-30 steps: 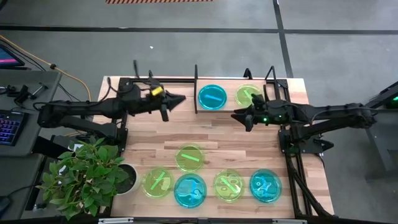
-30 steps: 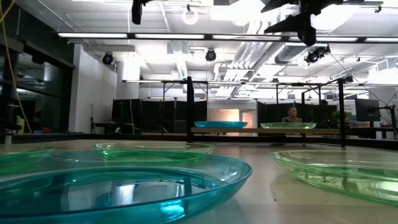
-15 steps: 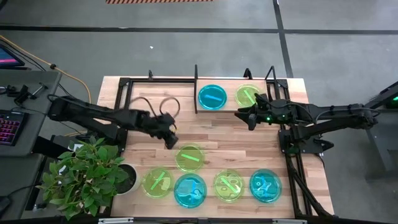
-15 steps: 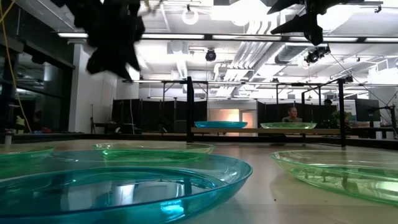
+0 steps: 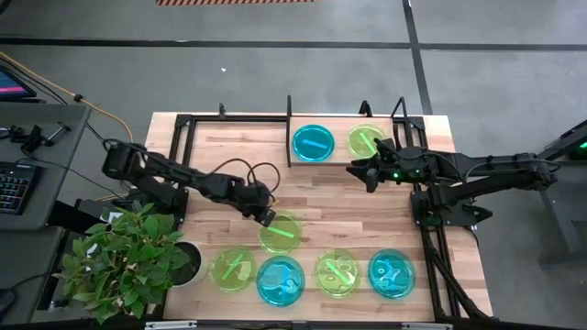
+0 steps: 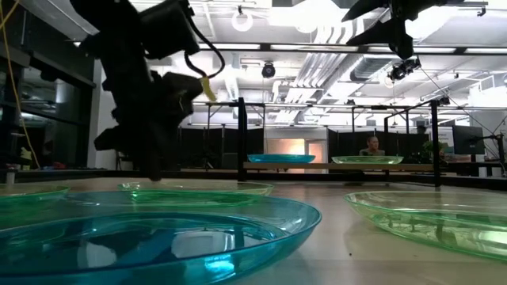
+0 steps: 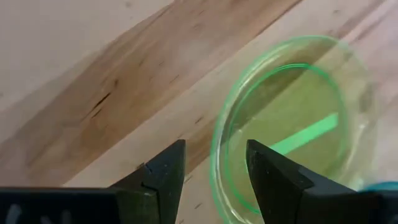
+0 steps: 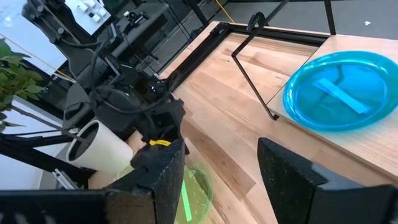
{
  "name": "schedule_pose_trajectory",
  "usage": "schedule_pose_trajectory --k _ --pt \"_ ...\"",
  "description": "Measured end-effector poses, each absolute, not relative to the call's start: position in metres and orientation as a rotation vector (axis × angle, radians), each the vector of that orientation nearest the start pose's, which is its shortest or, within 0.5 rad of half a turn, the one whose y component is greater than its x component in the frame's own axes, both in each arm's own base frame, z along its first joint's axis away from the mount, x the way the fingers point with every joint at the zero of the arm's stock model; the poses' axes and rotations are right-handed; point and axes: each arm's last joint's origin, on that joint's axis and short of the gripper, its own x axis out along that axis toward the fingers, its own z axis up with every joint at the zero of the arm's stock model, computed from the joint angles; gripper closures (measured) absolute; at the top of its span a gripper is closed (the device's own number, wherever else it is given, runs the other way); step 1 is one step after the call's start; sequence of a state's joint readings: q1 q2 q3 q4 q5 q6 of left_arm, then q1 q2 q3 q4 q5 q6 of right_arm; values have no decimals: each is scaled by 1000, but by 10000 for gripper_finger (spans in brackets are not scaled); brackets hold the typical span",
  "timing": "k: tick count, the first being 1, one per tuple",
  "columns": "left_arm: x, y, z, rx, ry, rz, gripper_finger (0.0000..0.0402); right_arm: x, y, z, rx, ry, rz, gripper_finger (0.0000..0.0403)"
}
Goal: Place and stack plates onto a shelf
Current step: Stack the top green plate on top of the green plate on the shelf
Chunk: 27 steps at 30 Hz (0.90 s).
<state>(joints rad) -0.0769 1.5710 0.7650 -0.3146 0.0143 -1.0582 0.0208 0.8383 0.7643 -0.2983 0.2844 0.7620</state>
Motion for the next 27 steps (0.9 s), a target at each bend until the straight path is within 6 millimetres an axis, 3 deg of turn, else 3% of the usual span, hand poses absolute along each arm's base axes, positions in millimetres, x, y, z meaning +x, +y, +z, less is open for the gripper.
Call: schedule_pose_trajectory --k 10,14,18,20,27 --pt "285 -30 131 -968 1052 477 260 181 -4 305 687 269 -389 215" --pt "287 -33 129 -989 1060 471 302 181 -4 305 685 273 -391 215" --pt "287 -35 128 -971 1067 452 369 180 -4 305 685 276 -393 215" --pt "287 -34 132 -956 1055 440 393 180 -4 305 685 276 -393 215" --pt "291 -18 166 -894 927 392 400 181 -4 305 732 262 -398 215"
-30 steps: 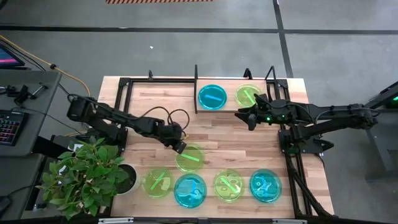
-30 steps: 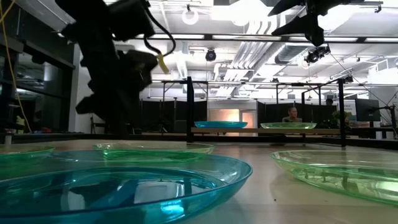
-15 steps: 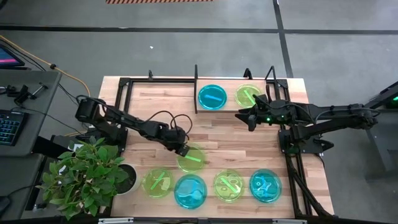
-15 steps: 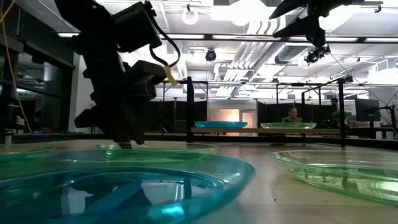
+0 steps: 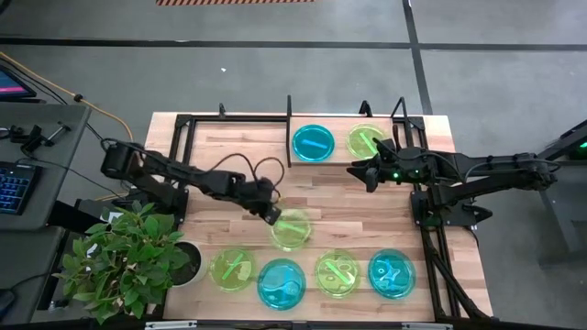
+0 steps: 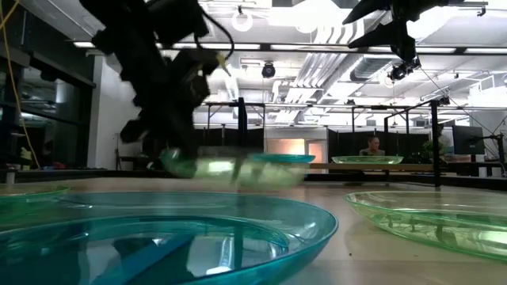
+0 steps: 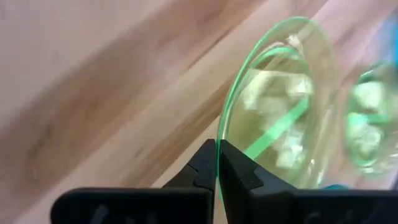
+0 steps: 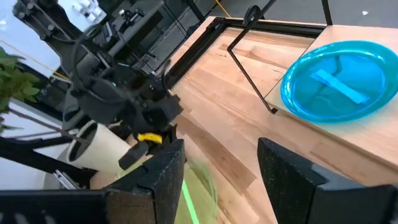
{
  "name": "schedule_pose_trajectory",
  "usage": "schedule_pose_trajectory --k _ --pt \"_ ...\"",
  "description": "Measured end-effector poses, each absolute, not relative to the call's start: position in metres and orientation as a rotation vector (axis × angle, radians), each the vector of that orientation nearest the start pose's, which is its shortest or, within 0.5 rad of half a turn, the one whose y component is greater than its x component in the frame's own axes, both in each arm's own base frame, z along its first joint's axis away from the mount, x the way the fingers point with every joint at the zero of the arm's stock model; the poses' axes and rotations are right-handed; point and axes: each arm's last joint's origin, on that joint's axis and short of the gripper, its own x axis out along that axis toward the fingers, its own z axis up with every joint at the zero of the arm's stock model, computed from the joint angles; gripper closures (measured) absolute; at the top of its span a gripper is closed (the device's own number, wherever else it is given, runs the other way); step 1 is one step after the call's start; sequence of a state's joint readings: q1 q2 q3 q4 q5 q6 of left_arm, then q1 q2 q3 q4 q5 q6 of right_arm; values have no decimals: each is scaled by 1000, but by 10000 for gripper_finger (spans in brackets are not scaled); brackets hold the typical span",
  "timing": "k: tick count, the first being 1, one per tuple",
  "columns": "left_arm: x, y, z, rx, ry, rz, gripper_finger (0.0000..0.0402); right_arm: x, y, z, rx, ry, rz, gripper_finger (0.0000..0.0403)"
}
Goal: Place and stack plates onto a shelf
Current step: Stack the top green plate on top of the green plate on the shelf
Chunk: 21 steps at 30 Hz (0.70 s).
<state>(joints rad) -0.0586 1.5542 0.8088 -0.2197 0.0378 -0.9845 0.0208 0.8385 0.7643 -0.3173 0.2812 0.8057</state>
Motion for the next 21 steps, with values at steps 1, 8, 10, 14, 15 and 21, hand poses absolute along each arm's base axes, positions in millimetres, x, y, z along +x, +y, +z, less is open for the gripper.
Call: schedule_pose_trajectory --k 1,8,10,14,15,21 --pt "290 -15 173 -887 907 391 400 181 -4 305 738 262 -398 215" --pt "277 2 222 -841 770 415 401 198 0 290 875 384 -325 215" --pt "272 6 232 -826 753 447 401 209 3 281 920 452 -291 215" --pt "269 10 243 -816 717 470 401 230 6 259 970 557 -313 215" --pt "269 10 244 -817 710 470 401 235 7 254 981 571 -326 215" --pt "271 10 238 -821 733 484 401 265 8 241 1032 504 -301 215"
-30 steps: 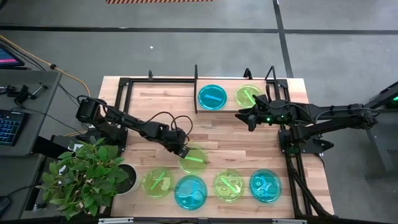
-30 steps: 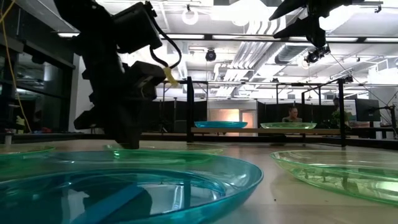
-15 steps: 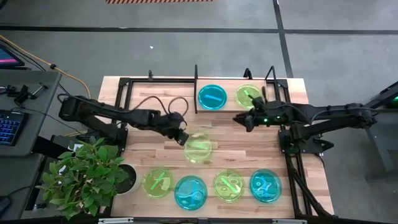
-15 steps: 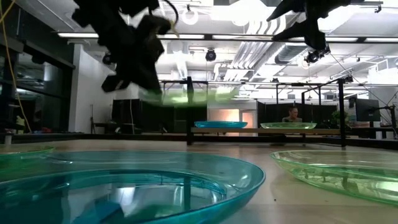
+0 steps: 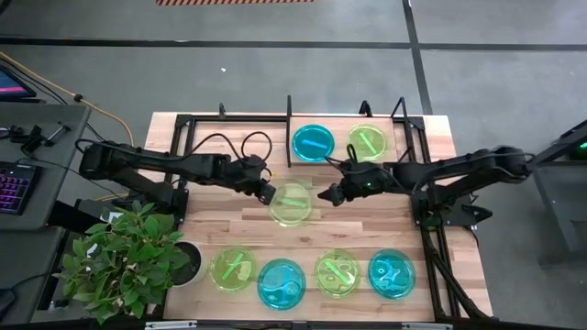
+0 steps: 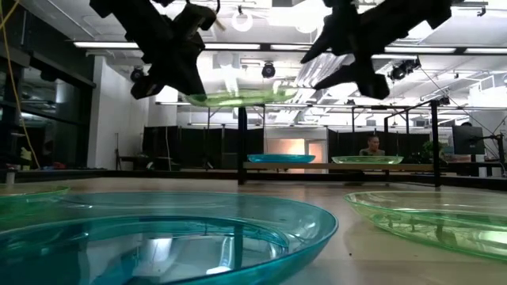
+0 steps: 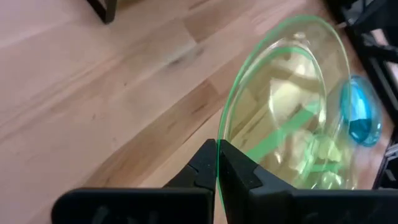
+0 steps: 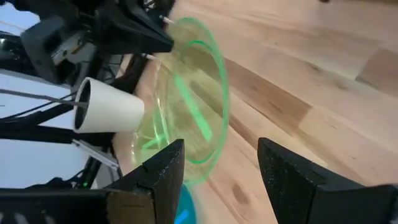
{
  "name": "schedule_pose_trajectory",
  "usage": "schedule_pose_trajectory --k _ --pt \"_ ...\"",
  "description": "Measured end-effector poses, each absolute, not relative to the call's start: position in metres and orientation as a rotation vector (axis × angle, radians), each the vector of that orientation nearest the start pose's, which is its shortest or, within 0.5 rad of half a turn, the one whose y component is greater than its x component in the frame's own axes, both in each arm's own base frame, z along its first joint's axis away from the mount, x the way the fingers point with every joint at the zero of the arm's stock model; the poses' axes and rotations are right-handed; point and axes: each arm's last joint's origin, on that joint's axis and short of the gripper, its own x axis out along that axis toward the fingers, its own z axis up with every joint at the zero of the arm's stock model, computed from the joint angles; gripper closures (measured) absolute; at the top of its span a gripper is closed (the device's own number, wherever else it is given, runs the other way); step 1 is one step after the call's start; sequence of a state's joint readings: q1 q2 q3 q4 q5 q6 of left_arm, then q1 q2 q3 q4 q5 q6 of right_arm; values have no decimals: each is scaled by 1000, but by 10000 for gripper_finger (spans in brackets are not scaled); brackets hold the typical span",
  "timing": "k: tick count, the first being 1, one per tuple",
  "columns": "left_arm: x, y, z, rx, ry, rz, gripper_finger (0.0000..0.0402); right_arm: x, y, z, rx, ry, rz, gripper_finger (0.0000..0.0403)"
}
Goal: Place and stack plates onto a shelf
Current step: Stack the top green plate on top of the green plate on the shelf
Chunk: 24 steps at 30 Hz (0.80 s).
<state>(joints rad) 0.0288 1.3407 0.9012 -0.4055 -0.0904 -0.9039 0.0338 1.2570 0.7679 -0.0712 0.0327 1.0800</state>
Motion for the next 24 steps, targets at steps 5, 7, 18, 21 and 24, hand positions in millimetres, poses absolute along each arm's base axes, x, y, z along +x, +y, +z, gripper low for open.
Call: schedule_pose_trajectory --k 5,7,18,21,24 --pt "273 11 237 -821 717 502 401 280 7 236 1016 520 -363 215" --pt "273 12 238 -818 709 506 401 286 7 233 990 529 -383 215" --pt "273 14 238 -809 703 509 401 301 6 213 974 567 -472 215" --pt "273 14 238 -808 703 509 401 301 6 214 974 561 -473 223" --pt "273 14 238 -806 701 512 401 301 6 214 974 560 -472 247"
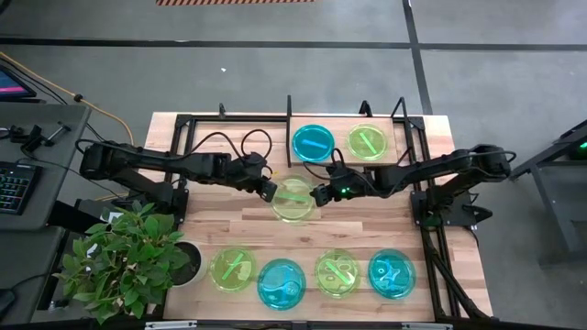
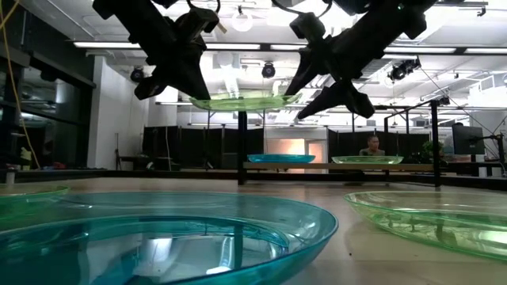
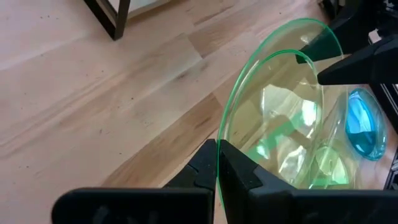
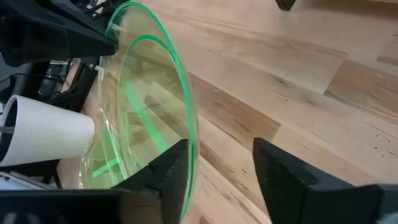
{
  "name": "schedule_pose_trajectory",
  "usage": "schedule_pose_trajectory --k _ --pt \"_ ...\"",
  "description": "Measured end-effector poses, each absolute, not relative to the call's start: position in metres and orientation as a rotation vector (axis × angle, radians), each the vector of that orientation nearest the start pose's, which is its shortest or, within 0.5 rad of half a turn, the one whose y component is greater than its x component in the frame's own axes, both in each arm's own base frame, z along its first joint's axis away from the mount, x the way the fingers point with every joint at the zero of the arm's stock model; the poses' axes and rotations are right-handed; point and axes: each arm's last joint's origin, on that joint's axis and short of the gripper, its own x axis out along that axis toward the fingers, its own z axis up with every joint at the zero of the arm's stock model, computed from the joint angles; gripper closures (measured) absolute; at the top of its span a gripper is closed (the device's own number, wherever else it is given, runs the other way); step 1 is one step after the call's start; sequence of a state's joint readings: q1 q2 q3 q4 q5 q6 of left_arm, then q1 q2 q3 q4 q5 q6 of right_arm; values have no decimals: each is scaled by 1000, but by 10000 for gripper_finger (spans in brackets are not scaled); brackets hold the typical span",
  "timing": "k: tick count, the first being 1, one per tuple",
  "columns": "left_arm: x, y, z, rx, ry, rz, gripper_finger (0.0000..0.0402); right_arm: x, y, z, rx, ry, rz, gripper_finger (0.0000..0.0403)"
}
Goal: Place and stack plates onto a shelf
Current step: Stack the top green plate on top of the green plate on the shelf
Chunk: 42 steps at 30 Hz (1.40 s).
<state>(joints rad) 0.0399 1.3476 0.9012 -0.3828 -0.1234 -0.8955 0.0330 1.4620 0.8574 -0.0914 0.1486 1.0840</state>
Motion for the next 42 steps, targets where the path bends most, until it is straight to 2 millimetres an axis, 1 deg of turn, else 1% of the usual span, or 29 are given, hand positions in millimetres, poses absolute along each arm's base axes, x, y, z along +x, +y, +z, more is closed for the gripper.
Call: schedule_pose_trajectory --k 4,9,11,15,19,25,28,29,33,37,39,42 --pt "273 15 238 -802 697 521 401 301 6 214 975 560 -472 299" --pt "274 15 239 -800 679 521 401 301 6 214 970 561 -470 384" --pt "275 15 240 -796 669 514 401 301 6 215 967 561 -468 396" --pt "276 15 241 -789 653 503 390 300 6 214 970 577 -460 388" --pt "276 18 241 -771 655 503 359 294 6 215 959 617 -480 400" --pt "276 24 244 -755 632 493 302 271 4 221 906 718 -565 402" --pt "277 28 245 -757 632 464 281 262 2 225 889 749 -580 402" --pt "277 29 245 -760 633 454 276 262 3 226 894 749 -569 402" --pt "277 27 245 -754 659 412 265 266 4 224 929 738 -546 400" --pt "274 25 246 -763 690 367 263 278 7 208 978 732 -512 393" --pt "271 23 253 -750 660 331 263 285 8 199 995 740 -495 376" --pt "261 22 272 -688 586 277 263 296 7 182 1015 754 -498 334"
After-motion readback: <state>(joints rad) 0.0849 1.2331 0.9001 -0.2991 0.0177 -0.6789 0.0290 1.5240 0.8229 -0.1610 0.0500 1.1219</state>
